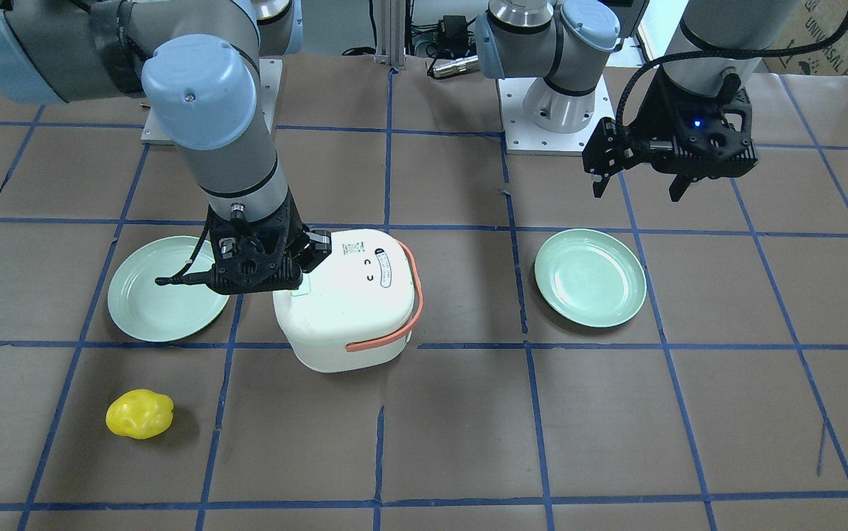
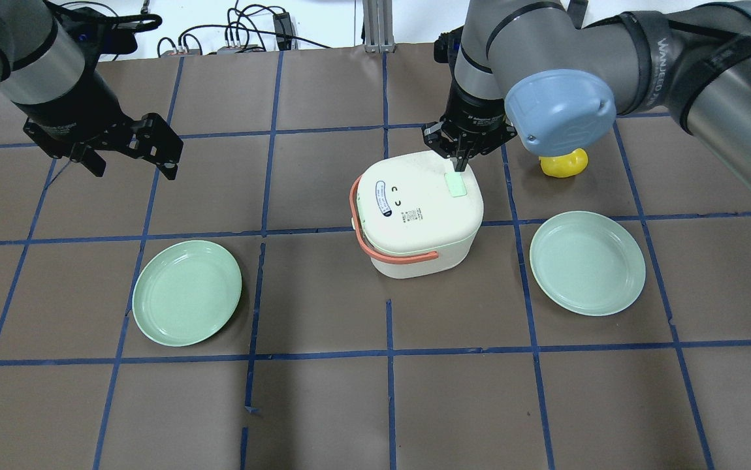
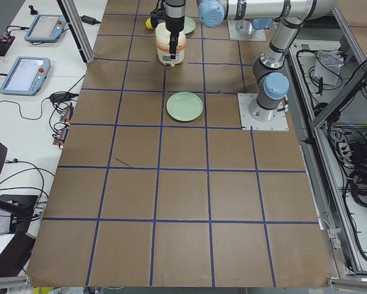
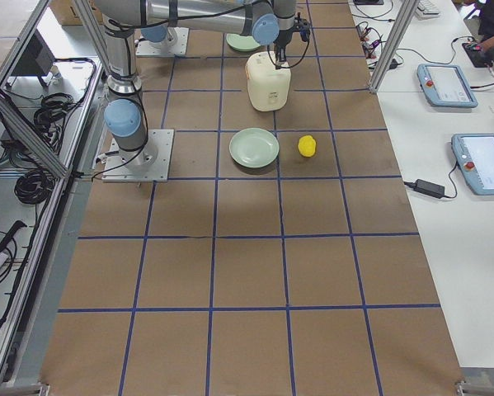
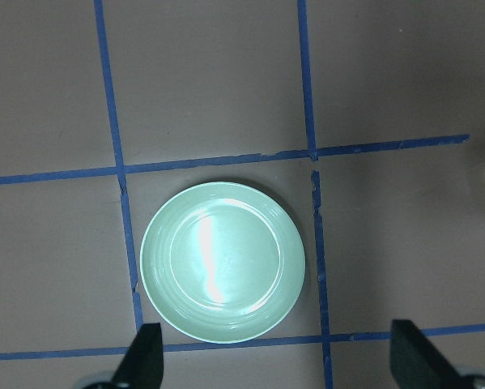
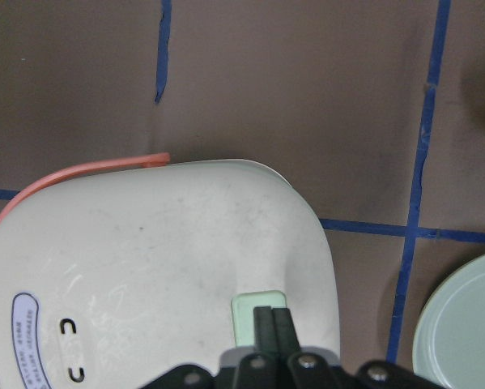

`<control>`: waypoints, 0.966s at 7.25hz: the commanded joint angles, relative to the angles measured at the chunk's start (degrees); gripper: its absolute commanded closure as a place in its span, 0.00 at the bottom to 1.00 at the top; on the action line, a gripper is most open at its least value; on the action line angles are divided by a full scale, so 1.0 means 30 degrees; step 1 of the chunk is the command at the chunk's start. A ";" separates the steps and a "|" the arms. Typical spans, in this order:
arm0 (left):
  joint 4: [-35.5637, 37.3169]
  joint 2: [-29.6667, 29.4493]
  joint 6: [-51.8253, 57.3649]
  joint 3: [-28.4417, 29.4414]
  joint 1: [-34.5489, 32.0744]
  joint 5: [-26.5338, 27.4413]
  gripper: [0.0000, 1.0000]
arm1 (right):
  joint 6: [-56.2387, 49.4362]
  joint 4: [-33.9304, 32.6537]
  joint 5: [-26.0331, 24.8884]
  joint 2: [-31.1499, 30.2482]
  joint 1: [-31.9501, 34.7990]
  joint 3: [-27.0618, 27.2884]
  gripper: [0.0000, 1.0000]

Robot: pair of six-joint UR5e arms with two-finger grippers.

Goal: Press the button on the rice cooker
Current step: 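Press down on the pale green button with the right gripper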

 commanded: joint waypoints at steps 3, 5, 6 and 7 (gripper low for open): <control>0.0000 0.0000 0.0000 0.0000 0.0000 0.0000 0.00 | 0.0074 0.0169 0.0032 0.0059 0.0001 0.0378 0.92; 0.0000 0.0000 0.0000 0.0000 0.0000 0.0000 0.00 | 0.0162 0.0082 0.0061 0.0001 0.0001 0.0817 0.92; 0.0000 0.0000 0.0000 0.0000 0.0000 0.0000 0.00 | 0.0162 0.0081 0.0090 0.0029 0.0001 0.0820 0.91; 0.0000 0.0000 0.0000 0.0000 0.0000 0.0000 0.00 | 0.0191 0.0081 0.0178 0.0030 0.0030 0.0820 0.91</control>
